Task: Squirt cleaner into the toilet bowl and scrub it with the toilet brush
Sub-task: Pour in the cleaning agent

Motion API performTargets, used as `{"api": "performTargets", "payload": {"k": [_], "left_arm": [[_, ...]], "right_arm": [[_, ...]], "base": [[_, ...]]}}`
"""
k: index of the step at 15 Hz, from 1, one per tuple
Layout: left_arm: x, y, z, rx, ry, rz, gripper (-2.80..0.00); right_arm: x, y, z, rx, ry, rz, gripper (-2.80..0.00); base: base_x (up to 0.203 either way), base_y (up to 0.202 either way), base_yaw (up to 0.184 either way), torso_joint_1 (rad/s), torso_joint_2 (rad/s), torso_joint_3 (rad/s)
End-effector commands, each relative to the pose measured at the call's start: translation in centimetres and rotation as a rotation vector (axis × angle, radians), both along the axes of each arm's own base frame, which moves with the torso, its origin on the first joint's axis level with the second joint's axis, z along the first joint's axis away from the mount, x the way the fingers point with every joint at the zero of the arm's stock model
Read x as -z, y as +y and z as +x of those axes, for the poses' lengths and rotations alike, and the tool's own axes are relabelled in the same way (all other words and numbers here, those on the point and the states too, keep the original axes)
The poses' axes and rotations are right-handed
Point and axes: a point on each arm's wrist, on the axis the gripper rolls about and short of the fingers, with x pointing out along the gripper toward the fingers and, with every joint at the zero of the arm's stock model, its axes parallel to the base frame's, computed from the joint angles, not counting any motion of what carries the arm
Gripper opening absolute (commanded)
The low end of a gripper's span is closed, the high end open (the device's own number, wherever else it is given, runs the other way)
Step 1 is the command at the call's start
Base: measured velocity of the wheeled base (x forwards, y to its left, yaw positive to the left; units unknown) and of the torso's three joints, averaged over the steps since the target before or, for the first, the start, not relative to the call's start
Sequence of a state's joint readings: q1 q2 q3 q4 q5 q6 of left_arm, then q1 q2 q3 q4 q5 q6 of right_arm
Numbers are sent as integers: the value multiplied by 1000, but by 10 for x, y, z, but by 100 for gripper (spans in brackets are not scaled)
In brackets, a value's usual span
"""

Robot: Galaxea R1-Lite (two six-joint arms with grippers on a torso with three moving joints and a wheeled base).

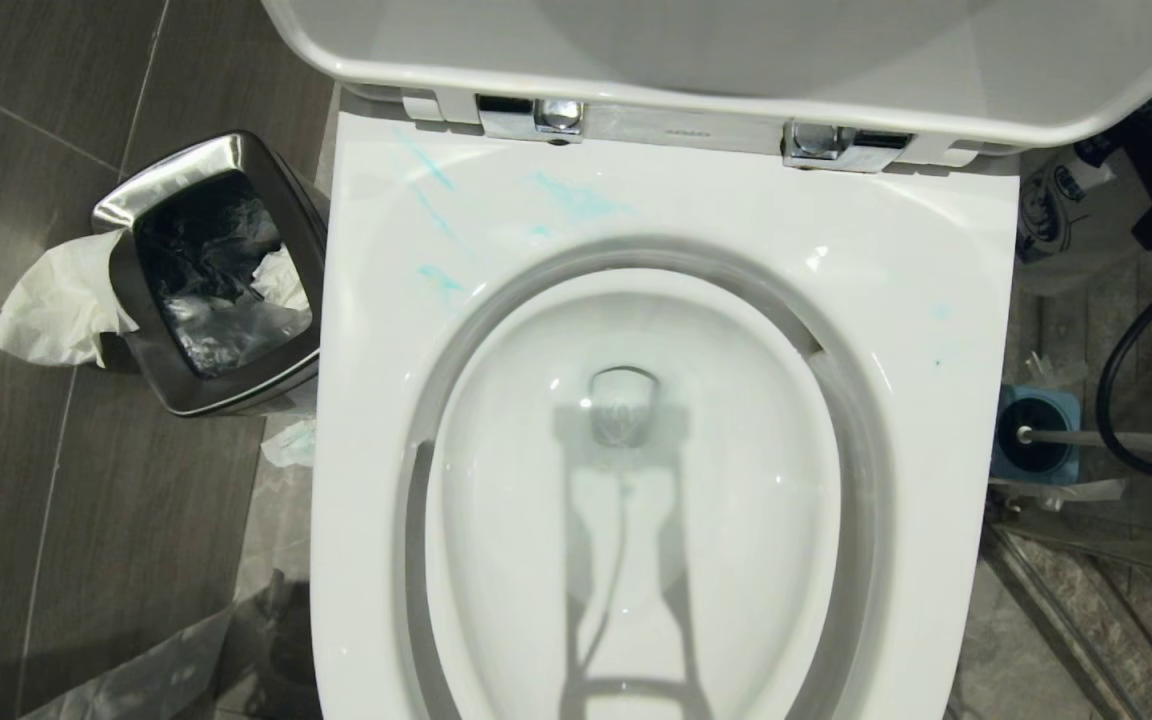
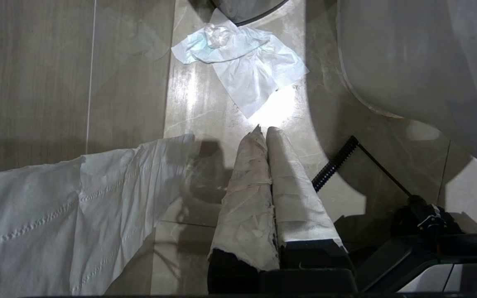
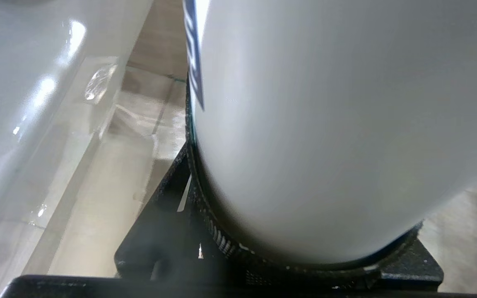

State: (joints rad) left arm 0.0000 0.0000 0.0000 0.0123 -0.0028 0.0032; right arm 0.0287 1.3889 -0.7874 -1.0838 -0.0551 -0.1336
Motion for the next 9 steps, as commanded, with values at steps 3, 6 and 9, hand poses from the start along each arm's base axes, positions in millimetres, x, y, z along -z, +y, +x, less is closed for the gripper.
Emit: {"api": "performTargets", "payload": {"k": [3, 6, 9], "left_arm": [[0, 0, 0, 0, 1, 0, -280], [0, 0, 0, 0, 1, 0, -280], [0, 0, 0, 0, 3, 0, -280]], "right_arm": [[-3, -2, -44, 19, -57, 10, -280], [-2, -2, -61, 23, -75, 13, -280], [0, -3, -80, 15, -71, 9, -280]], "base": [[0, 0, 0, 0, 0, 0], [0, 0, 0, 0, 0, 0], [0, 0, 0, 0, 0, 0]]}}
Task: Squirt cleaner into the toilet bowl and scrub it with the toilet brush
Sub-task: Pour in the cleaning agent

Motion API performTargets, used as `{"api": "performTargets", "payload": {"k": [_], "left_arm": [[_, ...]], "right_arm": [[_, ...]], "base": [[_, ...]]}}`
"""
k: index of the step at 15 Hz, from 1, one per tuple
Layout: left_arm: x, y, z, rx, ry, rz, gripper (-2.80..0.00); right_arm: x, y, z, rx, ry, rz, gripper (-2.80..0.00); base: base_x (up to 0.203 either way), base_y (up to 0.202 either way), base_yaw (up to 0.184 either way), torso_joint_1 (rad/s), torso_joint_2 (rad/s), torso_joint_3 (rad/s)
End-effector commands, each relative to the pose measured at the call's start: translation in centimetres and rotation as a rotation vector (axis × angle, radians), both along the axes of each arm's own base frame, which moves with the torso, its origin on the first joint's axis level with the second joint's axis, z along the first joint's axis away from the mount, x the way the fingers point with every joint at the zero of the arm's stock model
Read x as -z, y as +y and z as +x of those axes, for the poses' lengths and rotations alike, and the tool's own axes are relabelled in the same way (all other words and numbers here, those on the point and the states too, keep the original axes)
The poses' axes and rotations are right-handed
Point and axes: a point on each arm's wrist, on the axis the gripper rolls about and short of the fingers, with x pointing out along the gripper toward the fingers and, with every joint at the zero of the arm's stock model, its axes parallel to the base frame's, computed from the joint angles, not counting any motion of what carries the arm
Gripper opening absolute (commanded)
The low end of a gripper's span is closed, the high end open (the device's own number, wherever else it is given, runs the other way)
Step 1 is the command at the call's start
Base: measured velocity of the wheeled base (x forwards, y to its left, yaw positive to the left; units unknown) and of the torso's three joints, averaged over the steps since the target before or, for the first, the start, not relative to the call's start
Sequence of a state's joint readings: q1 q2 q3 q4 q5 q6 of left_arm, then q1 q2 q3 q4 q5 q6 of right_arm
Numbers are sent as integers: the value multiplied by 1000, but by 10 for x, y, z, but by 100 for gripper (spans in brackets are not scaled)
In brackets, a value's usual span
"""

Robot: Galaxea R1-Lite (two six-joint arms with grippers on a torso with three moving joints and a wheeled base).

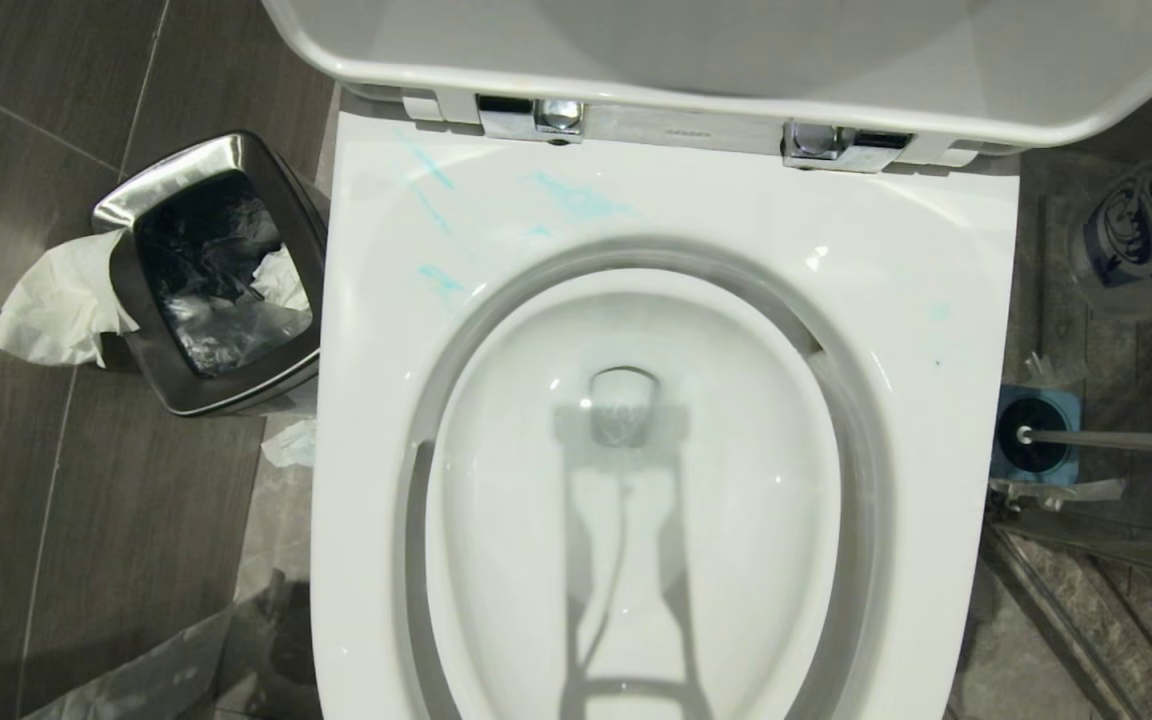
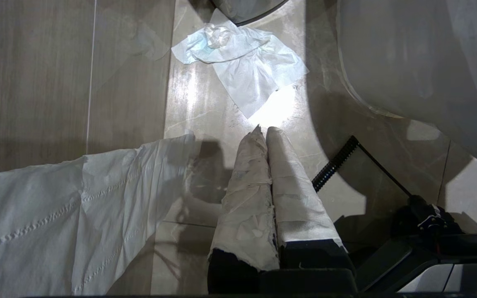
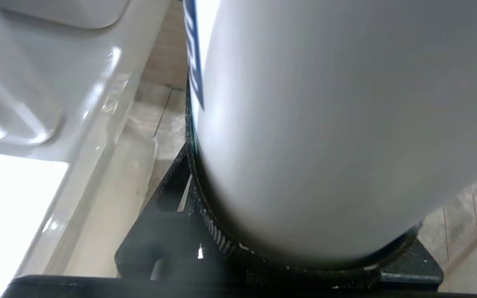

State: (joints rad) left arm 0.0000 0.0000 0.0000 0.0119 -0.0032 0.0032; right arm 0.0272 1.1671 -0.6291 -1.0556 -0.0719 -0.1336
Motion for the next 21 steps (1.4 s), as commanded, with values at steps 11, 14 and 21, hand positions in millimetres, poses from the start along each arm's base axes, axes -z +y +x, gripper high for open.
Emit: {"api": "performTargets", "payload": {"k": [11, 14, 21], "left_arm": [[0, 0, 0, 0, 0, 0, -280], [0, 0, 0, 0, 0, 3, -280], [0, 0, 0, 0, 1, 4, -280]], "right_arm": [[2, -1, -62, -10, 31, -7, -280], [6, -1, -62, -11, 43, -7, -280], [8, -1, -68, -37, 37, -20, -280]], "base": [[0, 0, 0, 0, 0, 0], [0, 0, 0, 0, 0, 0], [0, 0, 0, 2, 1, 138]]}}
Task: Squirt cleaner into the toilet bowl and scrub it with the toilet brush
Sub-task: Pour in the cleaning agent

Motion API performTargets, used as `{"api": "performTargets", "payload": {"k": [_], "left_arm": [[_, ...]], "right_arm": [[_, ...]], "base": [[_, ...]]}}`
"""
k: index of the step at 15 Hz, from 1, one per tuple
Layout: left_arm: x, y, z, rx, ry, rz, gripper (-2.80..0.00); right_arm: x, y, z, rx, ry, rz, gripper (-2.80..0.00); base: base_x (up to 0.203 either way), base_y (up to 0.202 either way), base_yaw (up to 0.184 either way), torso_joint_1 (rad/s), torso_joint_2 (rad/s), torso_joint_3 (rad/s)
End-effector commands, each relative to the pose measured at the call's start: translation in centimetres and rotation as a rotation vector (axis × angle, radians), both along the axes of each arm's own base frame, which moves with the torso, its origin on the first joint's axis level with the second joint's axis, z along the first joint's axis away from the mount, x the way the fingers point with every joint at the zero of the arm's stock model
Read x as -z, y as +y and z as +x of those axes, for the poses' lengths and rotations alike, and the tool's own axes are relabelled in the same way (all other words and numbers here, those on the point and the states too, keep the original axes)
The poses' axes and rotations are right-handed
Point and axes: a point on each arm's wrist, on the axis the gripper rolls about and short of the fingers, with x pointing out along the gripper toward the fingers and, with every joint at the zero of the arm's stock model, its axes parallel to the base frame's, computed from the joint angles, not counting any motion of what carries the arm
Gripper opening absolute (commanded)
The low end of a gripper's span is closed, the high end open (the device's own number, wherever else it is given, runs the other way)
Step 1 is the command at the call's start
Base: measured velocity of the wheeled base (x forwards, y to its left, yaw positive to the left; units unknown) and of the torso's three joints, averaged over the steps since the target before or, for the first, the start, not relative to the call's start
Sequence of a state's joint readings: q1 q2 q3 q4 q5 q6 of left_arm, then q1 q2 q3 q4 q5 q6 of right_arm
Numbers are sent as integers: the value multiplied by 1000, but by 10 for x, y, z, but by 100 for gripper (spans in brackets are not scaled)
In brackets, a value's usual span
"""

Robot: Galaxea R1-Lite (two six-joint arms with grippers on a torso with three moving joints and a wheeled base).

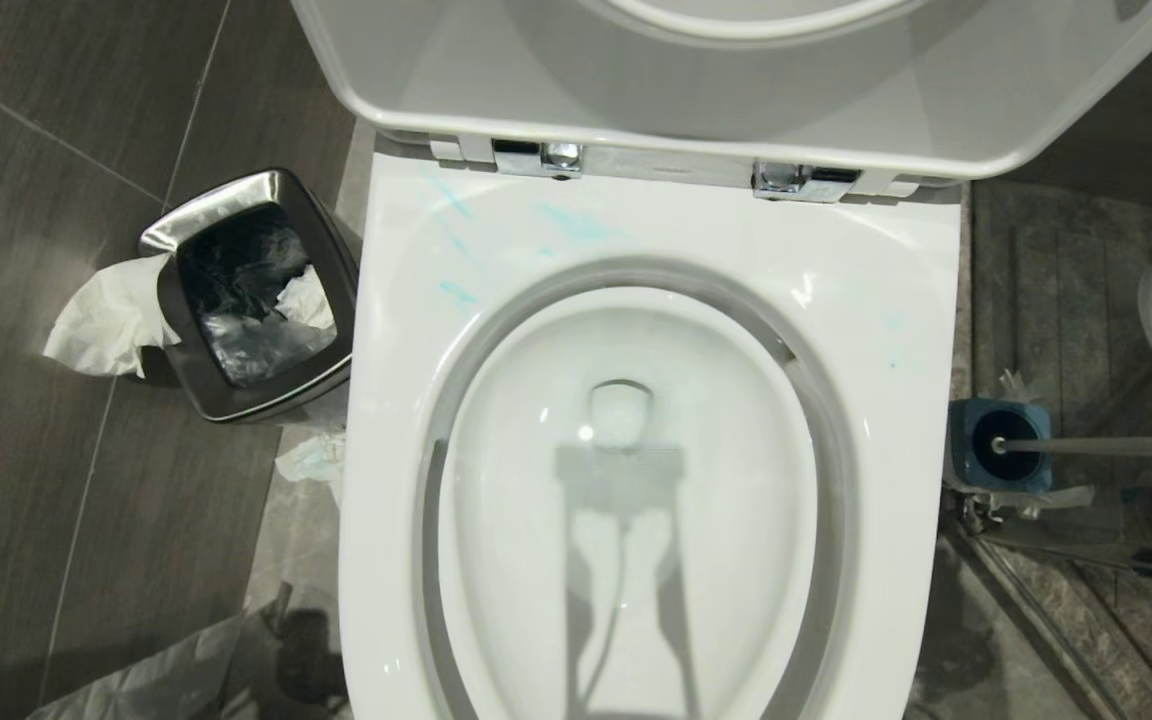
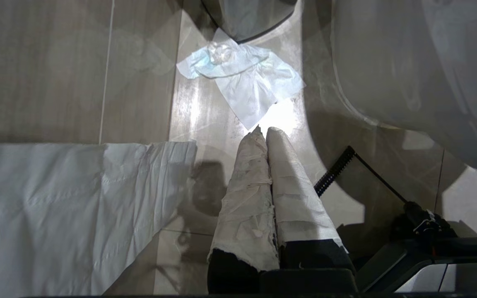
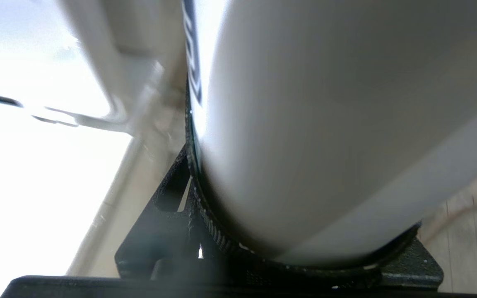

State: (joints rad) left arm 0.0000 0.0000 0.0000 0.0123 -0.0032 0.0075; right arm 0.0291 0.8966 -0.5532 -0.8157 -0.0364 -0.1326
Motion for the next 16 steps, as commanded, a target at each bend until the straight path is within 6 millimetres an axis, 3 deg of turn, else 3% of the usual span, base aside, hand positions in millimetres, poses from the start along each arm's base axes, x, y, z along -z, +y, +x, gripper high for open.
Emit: {"api": "performTargets", "payload": {"k": [1, 6, 16], "left_arm": [[0, 0, 0, 0, 0, -1, -280], [0, 0, 0, 0, 1, -1, -280], [0, 0, 0, 0, 0, 0, -280]], "right_arm": [[0, 0, -4, -3, -3, -3, -280], [6, 0, -16, 1, 29, -2, -280], [11, -1, -16, 5, 53, -4, -280]], "base": [[0, 0, 0, 7, -2, 207], [0, 0, 0, 3, 4, 203], [0, 0, 0, 0, 4, 203]]}}
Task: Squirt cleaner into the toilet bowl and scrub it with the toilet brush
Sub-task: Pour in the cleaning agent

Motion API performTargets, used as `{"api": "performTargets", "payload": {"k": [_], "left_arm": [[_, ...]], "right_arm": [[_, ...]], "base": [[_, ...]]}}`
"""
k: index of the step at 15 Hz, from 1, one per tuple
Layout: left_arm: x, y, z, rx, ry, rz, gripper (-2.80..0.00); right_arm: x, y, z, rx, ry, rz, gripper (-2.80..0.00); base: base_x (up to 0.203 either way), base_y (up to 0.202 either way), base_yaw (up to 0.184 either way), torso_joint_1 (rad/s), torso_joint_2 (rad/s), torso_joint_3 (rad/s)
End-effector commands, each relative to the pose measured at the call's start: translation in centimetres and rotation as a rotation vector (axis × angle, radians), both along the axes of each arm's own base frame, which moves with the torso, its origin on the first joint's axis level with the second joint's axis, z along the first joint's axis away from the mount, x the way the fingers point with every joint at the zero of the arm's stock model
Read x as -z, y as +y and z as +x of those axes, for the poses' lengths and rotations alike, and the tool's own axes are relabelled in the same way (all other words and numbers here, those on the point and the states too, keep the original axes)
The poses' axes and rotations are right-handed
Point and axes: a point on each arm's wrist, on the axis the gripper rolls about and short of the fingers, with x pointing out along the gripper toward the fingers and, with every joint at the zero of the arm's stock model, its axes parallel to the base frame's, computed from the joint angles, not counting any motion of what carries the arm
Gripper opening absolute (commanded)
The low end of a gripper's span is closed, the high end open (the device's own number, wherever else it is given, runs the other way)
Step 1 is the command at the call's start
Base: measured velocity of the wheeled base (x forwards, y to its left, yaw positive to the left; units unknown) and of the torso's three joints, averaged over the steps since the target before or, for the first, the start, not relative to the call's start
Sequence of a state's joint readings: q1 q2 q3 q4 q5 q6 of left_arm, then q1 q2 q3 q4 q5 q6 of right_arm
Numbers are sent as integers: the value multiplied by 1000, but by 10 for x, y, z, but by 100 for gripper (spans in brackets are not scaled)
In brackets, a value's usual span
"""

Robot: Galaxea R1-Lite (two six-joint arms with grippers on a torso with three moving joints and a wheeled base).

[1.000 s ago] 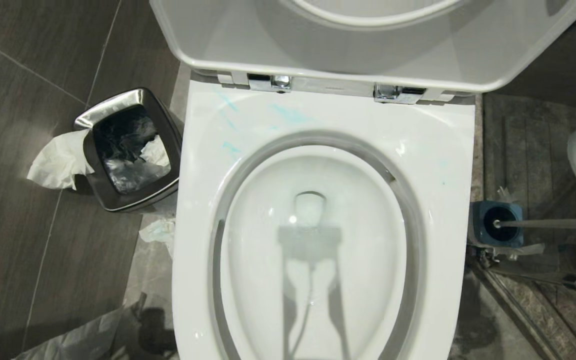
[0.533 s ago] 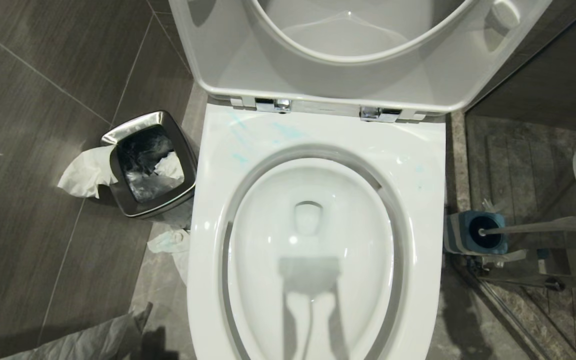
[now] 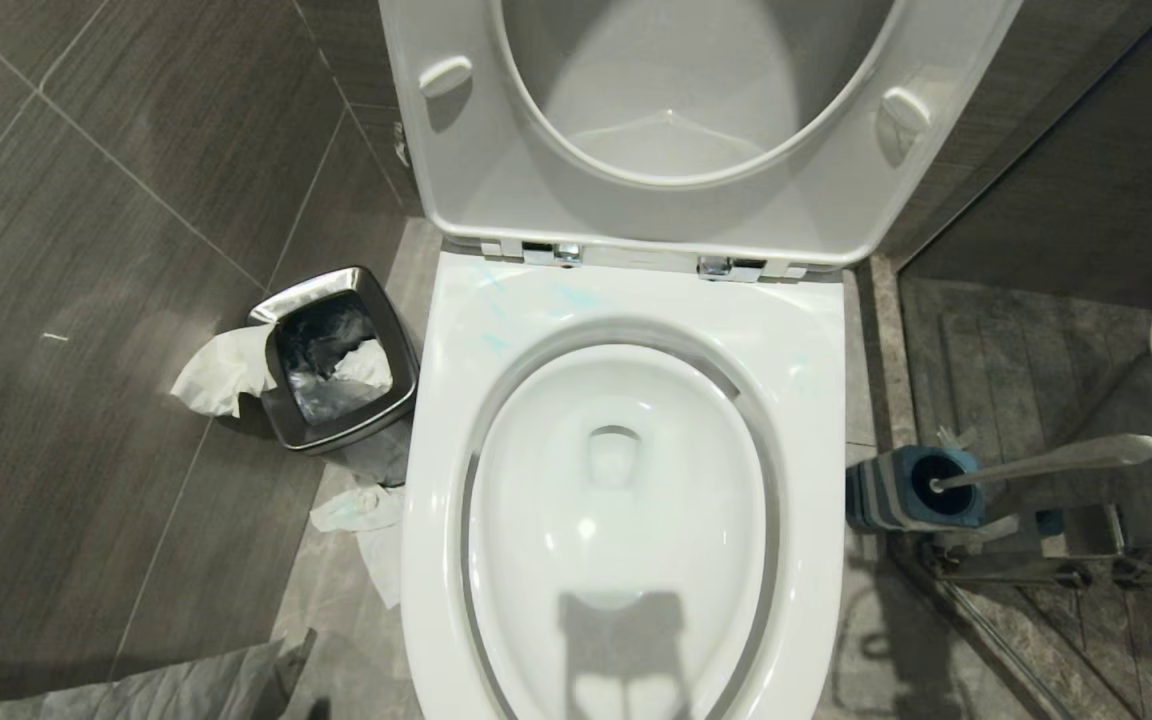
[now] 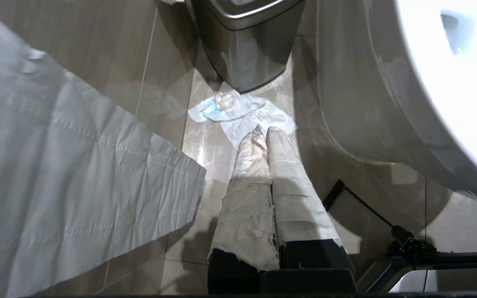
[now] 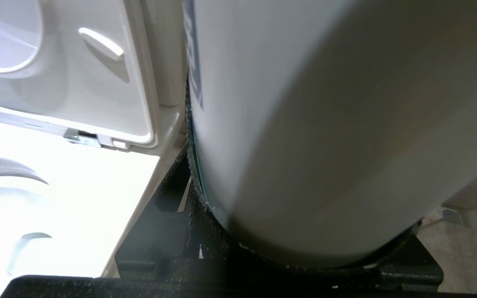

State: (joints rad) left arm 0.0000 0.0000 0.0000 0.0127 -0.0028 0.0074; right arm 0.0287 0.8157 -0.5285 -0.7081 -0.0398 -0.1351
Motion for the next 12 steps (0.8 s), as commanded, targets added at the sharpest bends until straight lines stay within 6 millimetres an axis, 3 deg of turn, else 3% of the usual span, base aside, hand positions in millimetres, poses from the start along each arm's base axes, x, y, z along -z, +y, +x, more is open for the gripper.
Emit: {"api": "performTargets", "payload": {"k": [1, 12], "left_arm": [[0, 0, 0, 0, 1, 0, -280], [0, 0, 0, 0, 0, 0, -280]], "right_arm": [[1, 0, 1, 0, 6, -1, -280], [10, 0, 7, -9, 88, 12, -280]], "base": [[0, 0, 0, 0, 0, 200], [0, 0, 0, 3, 2, 172]]}}
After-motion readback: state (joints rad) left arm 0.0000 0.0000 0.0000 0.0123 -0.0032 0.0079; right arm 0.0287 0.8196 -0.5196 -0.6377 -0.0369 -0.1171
